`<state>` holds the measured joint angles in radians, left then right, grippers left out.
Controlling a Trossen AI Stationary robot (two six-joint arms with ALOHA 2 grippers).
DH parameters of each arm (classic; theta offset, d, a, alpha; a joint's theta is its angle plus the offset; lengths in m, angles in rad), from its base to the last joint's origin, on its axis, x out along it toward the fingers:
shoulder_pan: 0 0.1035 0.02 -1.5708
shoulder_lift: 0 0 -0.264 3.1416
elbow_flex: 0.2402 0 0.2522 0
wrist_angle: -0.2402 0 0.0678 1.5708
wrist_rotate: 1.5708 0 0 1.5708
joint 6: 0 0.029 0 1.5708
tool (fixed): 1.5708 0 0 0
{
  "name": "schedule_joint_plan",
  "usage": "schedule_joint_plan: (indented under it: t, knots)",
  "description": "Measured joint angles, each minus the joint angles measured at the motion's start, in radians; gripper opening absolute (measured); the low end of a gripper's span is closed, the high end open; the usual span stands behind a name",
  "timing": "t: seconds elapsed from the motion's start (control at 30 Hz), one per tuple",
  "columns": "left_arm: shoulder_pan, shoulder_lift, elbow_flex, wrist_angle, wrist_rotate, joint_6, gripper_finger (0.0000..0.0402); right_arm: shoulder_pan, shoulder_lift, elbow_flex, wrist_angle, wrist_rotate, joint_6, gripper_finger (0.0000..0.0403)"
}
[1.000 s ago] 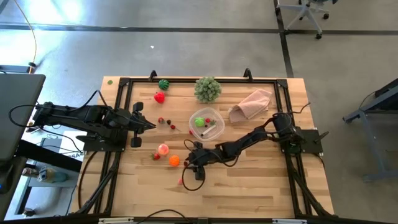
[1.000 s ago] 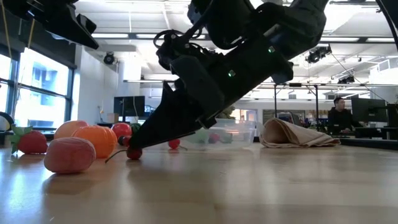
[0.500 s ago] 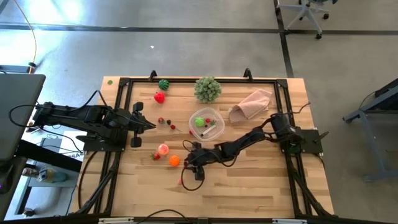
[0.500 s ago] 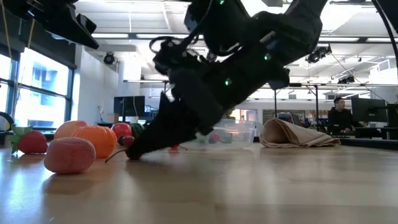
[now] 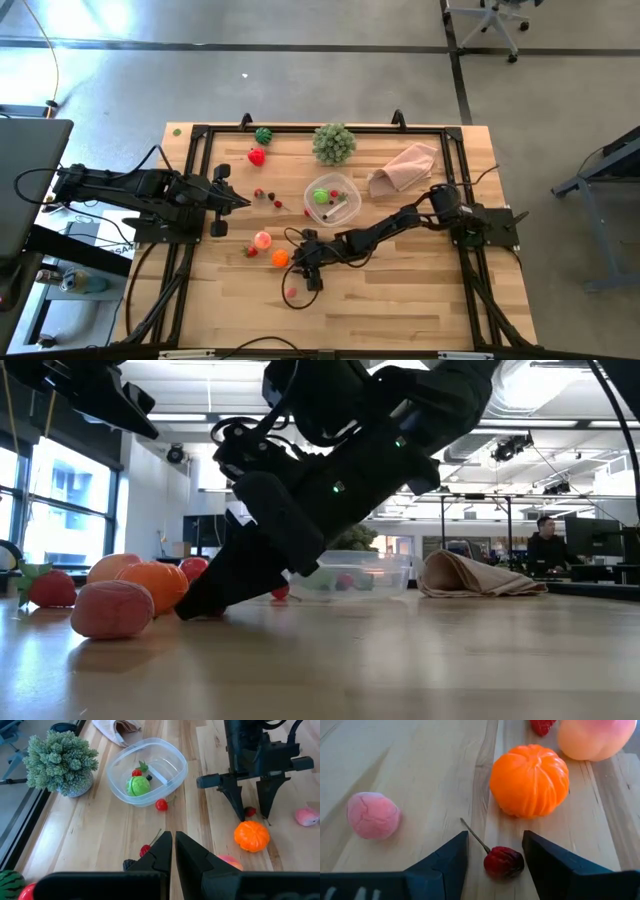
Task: Pick and placing Produce into tupperware
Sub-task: Put the bottom red cherry into the container
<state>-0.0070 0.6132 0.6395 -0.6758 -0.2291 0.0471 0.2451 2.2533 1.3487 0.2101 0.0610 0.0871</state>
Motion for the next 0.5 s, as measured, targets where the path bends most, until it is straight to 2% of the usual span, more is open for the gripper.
schedule_joint_plan:
  t: [0.5]
  knots:
    - [0.0,0.0,0.0,0.0,0.0,0.0,0.0014,0.002,-0.003,0.0,-0.07,0.036,0.133,0.0183]
